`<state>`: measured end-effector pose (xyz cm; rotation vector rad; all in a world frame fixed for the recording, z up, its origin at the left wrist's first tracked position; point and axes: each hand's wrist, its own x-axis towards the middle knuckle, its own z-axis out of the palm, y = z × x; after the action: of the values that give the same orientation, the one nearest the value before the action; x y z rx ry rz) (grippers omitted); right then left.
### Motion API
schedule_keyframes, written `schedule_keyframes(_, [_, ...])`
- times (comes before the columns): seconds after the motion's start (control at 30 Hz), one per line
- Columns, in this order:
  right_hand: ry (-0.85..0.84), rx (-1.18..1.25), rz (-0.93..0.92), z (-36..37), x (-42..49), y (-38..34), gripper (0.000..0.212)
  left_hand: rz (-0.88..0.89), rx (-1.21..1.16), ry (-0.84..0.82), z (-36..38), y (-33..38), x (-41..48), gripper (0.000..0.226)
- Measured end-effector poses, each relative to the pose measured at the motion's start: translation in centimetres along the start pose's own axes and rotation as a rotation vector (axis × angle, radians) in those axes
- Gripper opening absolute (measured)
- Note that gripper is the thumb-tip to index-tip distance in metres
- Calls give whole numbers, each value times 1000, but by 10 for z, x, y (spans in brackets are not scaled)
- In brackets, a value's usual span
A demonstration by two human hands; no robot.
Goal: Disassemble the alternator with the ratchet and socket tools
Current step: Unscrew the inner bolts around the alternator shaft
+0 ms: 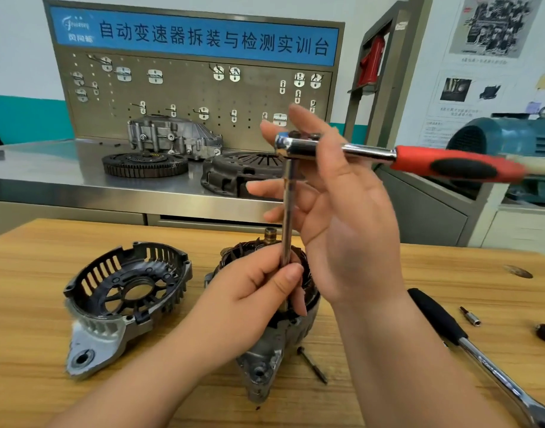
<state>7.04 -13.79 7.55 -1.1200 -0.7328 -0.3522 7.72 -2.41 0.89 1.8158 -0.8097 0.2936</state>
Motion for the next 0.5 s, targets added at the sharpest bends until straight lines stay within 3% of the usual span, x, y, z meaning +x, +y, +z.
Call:
schedule_keyframes(0.2, [11, 84, 160, -3, 3, 0, 49, -23, -77, -53, -4, 3, 0, 40])
schedule_keyframes(0.37, [-28, 19, 169, 0, 4, -2, 53, -17, -35, 71, 0, 2, 1, 25])
schedule_keyframes(0.5, [-62, -77, 156, 2, 10, -6, 47, 23, -68, 170, -2, 7, 2, 26])
